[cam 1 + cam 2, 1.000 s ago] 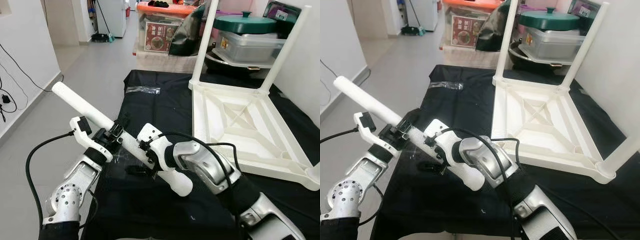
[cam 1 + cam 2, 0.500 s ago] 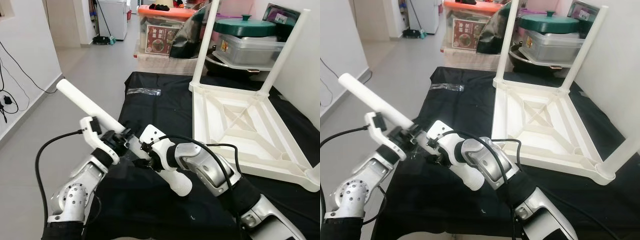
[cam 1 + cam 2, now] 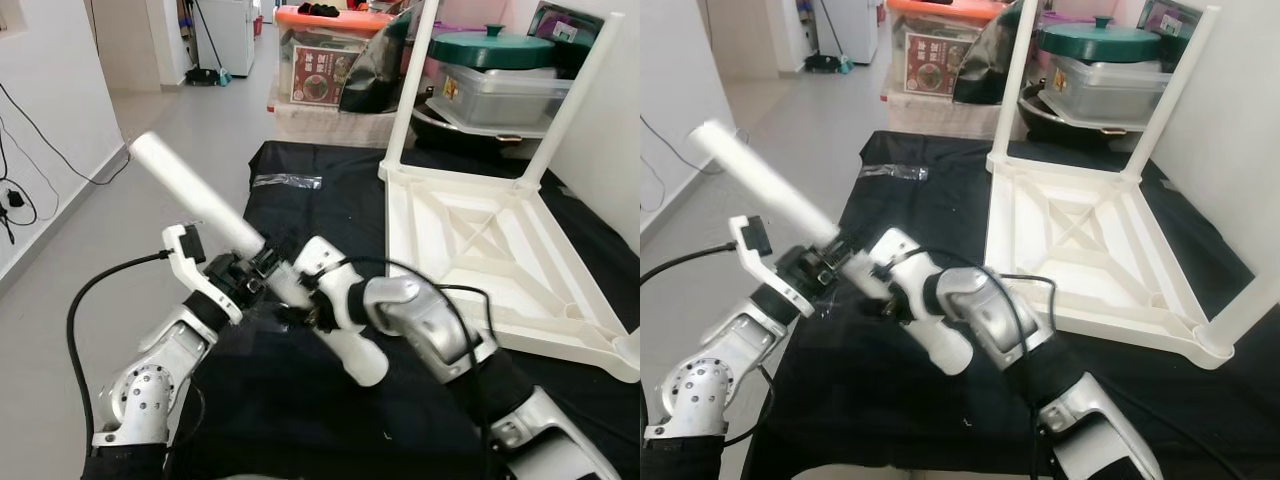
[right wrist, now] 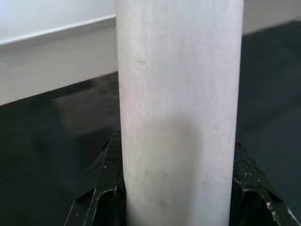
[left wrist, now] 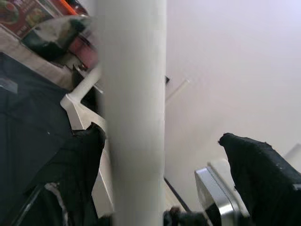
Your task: Building children table
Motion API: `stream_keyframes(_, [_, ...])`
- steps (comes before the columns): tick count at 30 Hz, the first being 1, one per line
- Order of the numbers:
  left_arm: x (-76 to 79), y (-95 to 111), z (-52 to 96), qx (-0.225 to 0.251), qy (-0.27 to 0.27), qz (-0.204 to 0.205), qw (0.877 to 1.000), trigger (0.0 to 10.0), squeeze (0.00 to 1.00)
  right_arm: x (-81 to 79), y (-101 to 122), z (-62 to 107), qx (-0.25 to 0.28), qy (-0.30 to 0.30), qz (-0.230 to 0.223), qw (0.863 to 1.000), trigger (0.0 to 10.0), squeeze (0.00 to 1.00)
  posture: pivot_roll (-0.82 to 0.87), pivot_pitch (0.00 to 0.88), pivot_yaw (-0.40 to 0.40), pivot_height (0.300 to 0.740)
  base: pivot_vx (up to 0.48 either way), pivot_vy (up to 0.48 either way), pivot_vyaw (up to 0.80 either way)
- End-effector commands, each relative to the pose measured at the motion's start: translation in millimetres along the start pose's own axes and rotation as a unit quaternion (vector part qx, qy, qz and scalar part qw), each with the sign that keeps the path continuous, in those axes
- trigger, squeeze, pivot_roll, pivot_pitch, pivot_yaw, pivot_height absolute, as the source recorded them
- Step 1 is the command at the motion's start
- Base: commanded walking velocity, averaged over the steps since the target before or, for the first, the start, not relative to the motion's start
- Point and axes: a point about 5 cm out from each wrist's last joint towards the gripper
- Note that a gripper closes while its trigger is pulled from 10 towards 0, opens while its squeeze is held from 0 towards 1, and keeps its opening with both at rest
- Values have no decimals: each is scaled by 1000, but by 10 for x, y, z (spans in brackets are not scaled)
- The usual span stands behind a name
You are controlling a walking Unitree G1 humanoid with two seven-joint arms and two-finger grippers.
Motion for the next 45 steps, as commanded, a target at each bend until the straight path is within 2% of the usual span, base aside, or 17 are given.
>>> stream_keyframes(1, [17, 50, 50, 10, 1, 1, 1000, 10000, 0, 174, 72, 127, 25, -32, -20, 999, 0, 0, -4, 0, -70, 740, 0, 0, 0])
stream_keyframes(7, [41, 91, 82, 19, -1, -2, 1000, 10000, 0, 343, 117, 241, 56, -78, -46, 994, 0, 0, -1, 0, -72, 740, 0, 0, 0])
stream_keyframes(8, [54, 97, 94, 20, -5, -2, 1000, 10000, 0, 447, 192, 299, 89, -108, -67, 988, 0, 0, 1, 0, -71, 740, 0, 0, 0])
stream_keyframes(9, [54, 97, 94, 20, -5, -2, 1000, 10000, 0, 447, 192, 299, 89, -108, -67, 988, 0, 0, 1, 0, -71, 740, 0, 0, 0])
stream_keyframes(10, [67, 95, 105, 18, -8, -3, 1000, 10000, 0, 531, 267, 354, 120, -130, -87, 980, 0, 0, 1, 0, -71, 740, 0, 0, 0])
stream_keyframes(13, [67, 95, 105, 18, -8, -3, 1000, 10000, 0, 531, 267, 354, 120, -130, -87, 980, 0, 0, 1, 0, -71, 740, 0, 0, 0])
stream_keyframes(15, [42, -4, 146, -11, -10, 1, 1000, 10000, 0, 645, 563, 470, 212, -166, -132, 954, 0, 0, 3, 0, -66, 740, 0, 0, 0])
stream_keyframes(16, [5, -47, 166, -23, -3, 3, 1000, 10000, 0, 646, 700, 505, 253, -172, -150, 940, 0, 0, 3, 0, -66, 740, 0, 0, 0])
stream_keyframes(18, [-37, -86, 191, -35, 3, 5, 999, 10000, 0, 632, 836, 529, 292, -177, -173, 924, 0, 0, 9, 0, -69, 740, 0, 0, 0])
stream_keyframes(21, [-41, -92, 196, -38, 3, 5, 999, 10000, 0, 623, 868, 527, 301, -179, -180, 919, 0, 0, 9, 0, -69, 740, 0, 0, 0])
stream_keyframes(22, [-43, -106, 203, -45, 1, 3, 999, 10000, 0, 609, 903, 514, 314, -181, -195, 911, 0, 0, 11, 0, -70, 740, 0, 0, 0])
stream_keyframes(24, [-52, -129, 208, -54, 0, 1, 999, 10000, 0, 579, 944, 488, 327, -179, -209, 904, 0, 0, 11, 0, -68, 740, 0, 0, 0])
stream_keyframes(27, [-58, -156, 209, -66, -3, -5, 998, 10000, 0, 488, 1000, 424, 337, -162, -214, 902, 0, 0, 10, 0, -66, 740, 0, 0, 0])
stream_keyframes(30, [-59, -234, 172, -103, -12, -23, 994, 10000, 0, 161, 1081, 206, 341, -103, -187, 915, 0, 0, 15, 0, -64, 740, 0, 0, 0])
stream_keyframes(36, [-31, -282, 148, -123, -25, -39, 991, 10000, 0, 37, 1096, 100, 333, -77, -189, 921, 0, 0, 14, 0, -63, 740, 0, 0, 0])
stream_keyframes(38, [-110, -351, 131, -147, 5, -93, 985, 10000, 0, -119, 1132, 36, 330, -42, -187, 924, 0, 0, 15, 0, -65, 740, 0, 0, 0])
stream_keyframes(45, [-170, -378, 106, -153, 32, -138, 978, 10000, 0, -288, 1107, -42, 322, -13, -186, 928, 0, 0, 20, 0, -67, 740, 0, 0, 0])
Point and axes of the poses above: a point about 5 cm out from each wrist's last joint towards the gripper, its own z axis pointing back from the gripper into the wrist, its own y axis along the axis of the wrist's last joint, x = y × z, and after that the axes turned 4 degrees about -z, right-handed
